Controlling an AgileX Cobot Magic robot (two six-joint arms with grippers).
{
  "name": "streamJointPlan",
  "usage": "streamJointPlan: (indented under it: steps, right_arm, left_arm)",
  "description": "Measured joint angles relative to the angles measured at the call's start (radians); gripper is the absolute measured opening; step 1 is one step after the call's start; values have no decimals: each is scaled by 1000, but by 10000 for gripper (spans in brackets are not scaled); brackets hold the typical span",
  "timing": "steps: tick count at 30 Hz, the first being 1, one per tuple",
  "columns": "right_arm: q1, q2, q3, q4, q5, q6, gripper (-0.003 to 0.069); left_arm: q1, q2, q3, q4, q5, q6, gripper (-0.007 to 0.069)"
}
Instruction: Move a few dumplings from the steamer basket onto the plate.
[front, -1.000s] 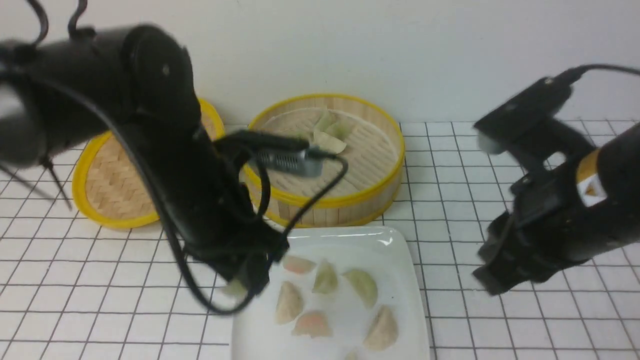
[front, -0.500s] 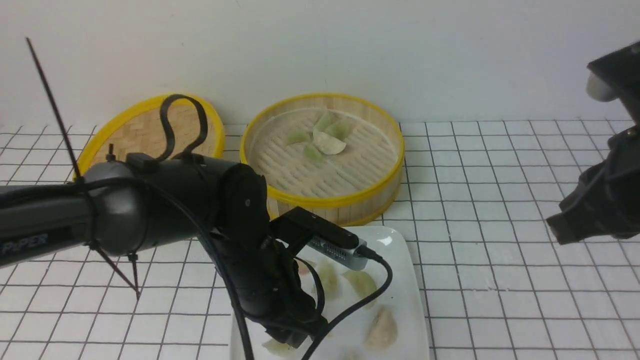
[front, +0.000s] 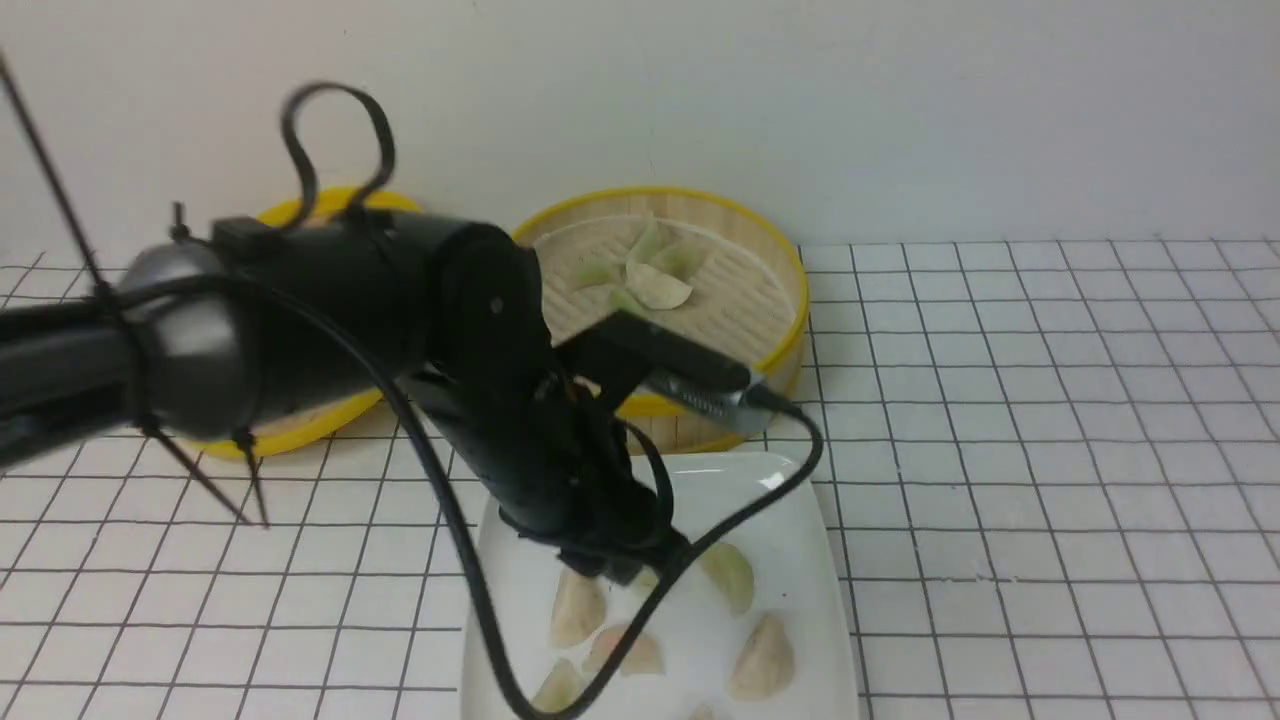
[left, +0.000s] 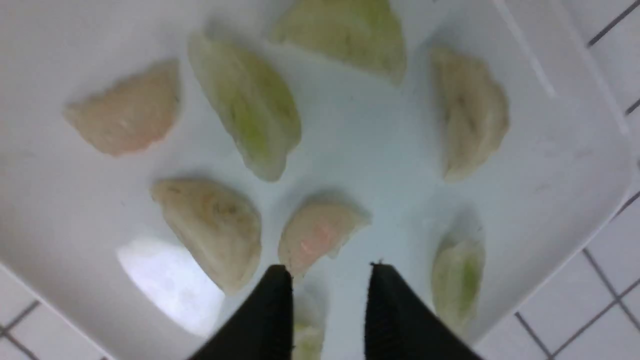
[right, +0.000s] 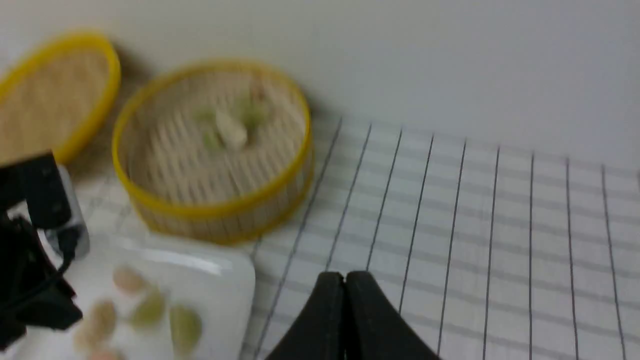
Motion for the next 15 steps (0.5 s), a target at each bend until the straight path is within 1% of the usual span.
streamJointPlan:
  steps: [1, 2, 3, 4, 5, 7, 8, 11, 15]
  right_arm:
    - [0, -77, 29, -45, -56, 48, -14]
    - [0, -110, 51, -73, -88, 79, -14]
    - [0, -132, 57, -80, -96, 87, -14]
    - [0, -226, 120, -157, -165, 178, -14]
    - [0, -236, 128, -157, -172, 178, -14]
    - [0, -333, 222, -242, -245, 282, -14]
    - [0, -361, 240, -258, -257, 300, -14]
    - [0, -499, 396, -383, -380, 458, -14]
    - [0, -603, 509, -513, -539, 579, -14]
  left_arm:
    - [0, -49, -4, 0, -9, 0, 46]
    - [0, -96, -4, 0, -16, 0, 27]
    - [0, -105, -4, 0, -20, 0, 23]
    - [0, -182, 2, 0, -37, 0, 4]
    - [0, -203, 5, 0, -46, 0, 1]
    - [0, -324, 41, 0, -84, 0, -6]
    - [0, -336, 46, 0, -91, 0, -6]
    - [0, -555, 164, 0, -188, -1, -6]
    - [0, -743, 312, 0, -307, -31, -6]
